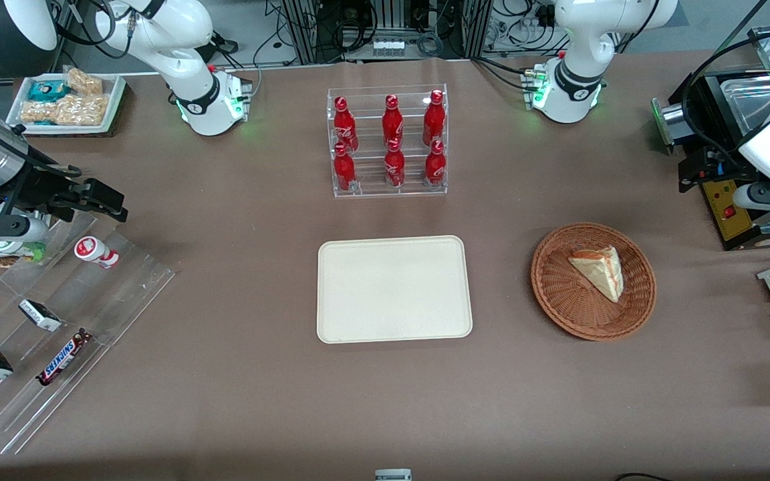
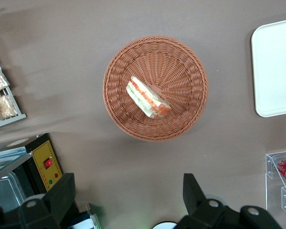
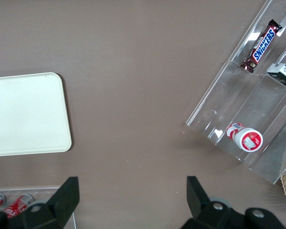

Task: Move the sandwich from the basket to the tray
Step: 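Move the left gripper from rest toward the woven basket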

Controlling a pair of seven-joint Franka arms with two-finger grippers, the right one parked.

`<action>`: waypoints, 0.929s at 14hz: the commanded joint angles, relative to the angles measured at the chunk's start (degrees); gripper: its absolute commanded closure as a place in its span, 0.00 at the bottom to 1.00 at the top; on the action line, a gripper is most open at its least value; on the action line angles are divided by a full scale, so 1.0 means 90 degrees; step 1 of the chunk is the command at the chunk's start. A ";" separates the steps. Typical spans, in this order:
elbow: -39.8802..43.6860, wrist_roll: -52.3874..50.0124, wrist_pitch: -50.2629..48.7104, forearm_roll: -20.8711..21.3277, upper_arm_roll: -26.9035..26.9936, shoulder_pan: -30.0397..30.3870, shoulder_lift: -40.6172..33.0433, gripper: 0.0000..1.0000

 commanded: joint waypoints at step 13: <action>-0.1372 -0.0038 0.1206 0.0083 0.0006 -0.0010 0.0281 0.00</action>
